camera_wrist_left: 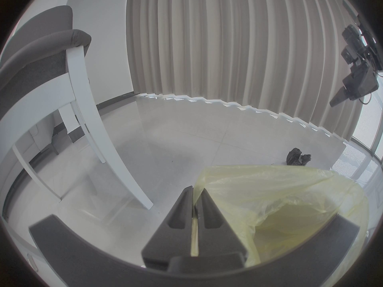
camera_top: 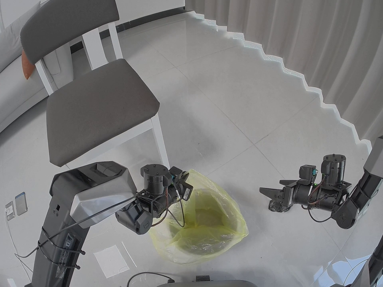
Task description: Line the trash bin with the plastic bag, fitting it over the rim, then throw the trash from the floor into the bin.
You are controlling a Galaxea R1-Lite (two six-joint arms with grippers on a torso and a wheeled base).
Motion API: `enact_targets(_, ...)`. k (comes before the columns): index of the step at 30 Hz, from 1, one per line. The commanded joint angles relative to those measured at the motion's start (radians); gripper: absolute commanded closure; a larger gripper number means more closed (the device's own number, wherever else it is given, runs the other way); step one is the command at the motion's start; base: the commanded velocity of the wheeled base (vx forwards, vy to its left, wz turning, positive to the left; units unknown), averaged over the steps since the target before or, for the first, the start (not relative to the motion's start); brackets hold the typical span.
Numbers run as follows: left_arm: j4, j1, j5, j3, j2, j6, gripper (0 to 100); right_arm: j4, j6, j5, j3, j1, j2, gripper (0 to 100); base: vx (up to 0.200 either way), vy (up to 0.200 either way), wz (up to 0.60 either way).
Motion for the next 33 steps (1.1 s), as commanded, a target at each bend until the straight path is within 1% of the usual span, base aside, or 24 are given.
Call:
enact_targets(1, 0.007, 0.0, 0.0, -0.028, -0.005, -0.003, 100, -0.001, -0.001, 0.0, 0.0, 0.001, 0.008, 0, 0.0, 0.0, 0.0)
enact_targets(7, 0.021, -0.014, 0.0, -0.019, -0.038, -0.032, 100, -0.001, -0.001, 0.0, -0.002, 0.001, 0.011, 0, 0.0, 0.0, 0.0)
enact_targets(10, 0.012, -0.047, -0.002, 0.001, -0.022, -0.054, 100, -0.001, -0.001, 0.001, 0.0, 0.001, 0.011, 0, 0.0, 0.0, 0.0)
enact_targets(13, 0.009, -0.063, -0.002, -0.008, 0.004, -0.057, 100, -0.001, -0.001, 0.001, 0.0, 0.001, 0.011, 0, 0.0, 0.0, 0.0)
enact_targets(22, -0.011, -0.057, 0.0, 0.017, 0.024, -0.055, 100, 0.002, -0.002, 0.0, 0.002, 0.005, 0.021, 0, 0.0, 0.0, 0.0)
enact_targets(23, -0.013, -0.057, 0.0, 0.023, 0.022, -0.055, 0, 0.0, -0.002, 0.001, 0.002, 0.007, 0.024, 0, 0.0, 0.0, 0.0)
enact_targets(27, -0.033, -0.057, 0.0, 0.07, -0.004, -0.058, 0, 0.002, -0.002, 0.001, 0.003, 0.008, 0.031, 0, 0.0, 0.0, 0.0)
enact_targets(33, -0.065, -0.058, -0.002, 0.184, -0.125, -0.104, 0, -0.001, -0.004, 0.001, -0.002, 0.01, 0.068, 0, 0.0, 0.0, 0.0)
